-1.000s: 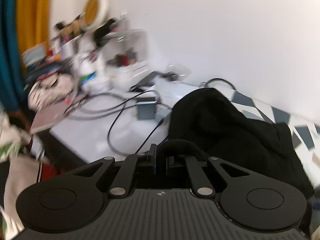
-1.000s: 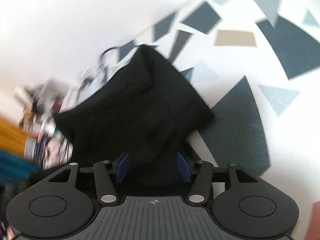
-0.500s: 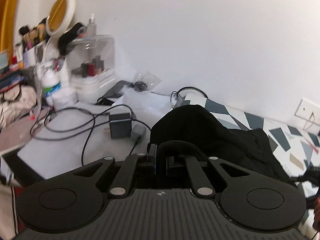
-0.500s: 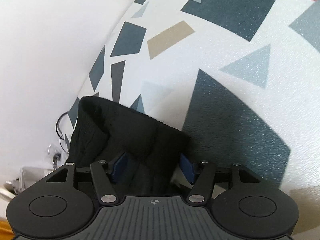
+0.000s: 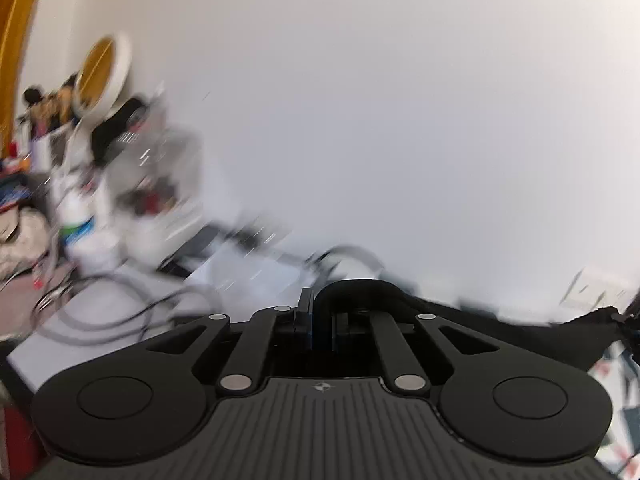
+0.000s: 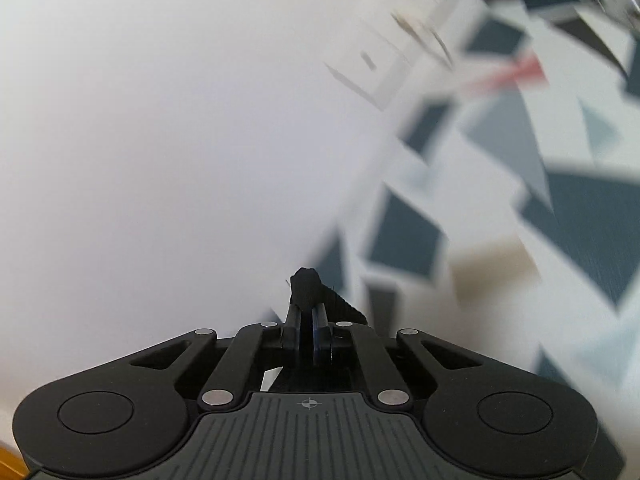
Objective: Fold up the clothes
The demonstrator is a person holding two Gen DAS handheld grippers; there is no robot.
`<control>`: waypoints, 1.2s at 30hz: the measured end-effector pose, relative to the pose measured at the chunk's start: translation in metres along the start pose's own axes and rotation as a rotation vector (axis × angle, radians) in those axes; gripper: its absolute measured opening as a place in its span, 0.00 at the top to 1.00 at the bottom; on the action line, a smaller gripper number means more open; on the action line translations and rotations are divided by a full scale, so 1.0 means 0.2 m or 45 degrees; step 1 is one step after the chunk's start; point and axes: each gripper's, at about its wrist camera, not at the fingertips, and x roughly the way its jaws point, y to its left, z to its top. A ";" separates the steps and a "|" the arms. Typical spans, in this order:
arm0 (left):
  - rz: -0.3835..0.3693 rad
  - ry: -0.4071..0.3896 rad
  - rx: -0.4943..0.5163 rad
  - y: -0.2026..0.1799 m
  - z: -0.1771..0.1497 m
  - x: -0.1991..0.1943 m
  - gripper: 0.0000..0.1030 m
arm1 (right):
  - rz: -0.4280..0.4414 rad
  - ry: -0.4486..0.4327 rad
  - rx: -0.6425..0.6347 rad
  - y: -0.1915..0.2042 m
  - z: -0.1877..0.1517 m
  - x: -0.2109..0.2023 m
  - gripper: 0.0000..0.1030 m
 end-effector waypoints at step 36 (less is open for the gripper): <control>-0.293 0.566 0.582 -1.34 -0.65 -0.16 0.25 | -0.353 -0.226 -0.354 -0.72 0.97 -1.04 0.59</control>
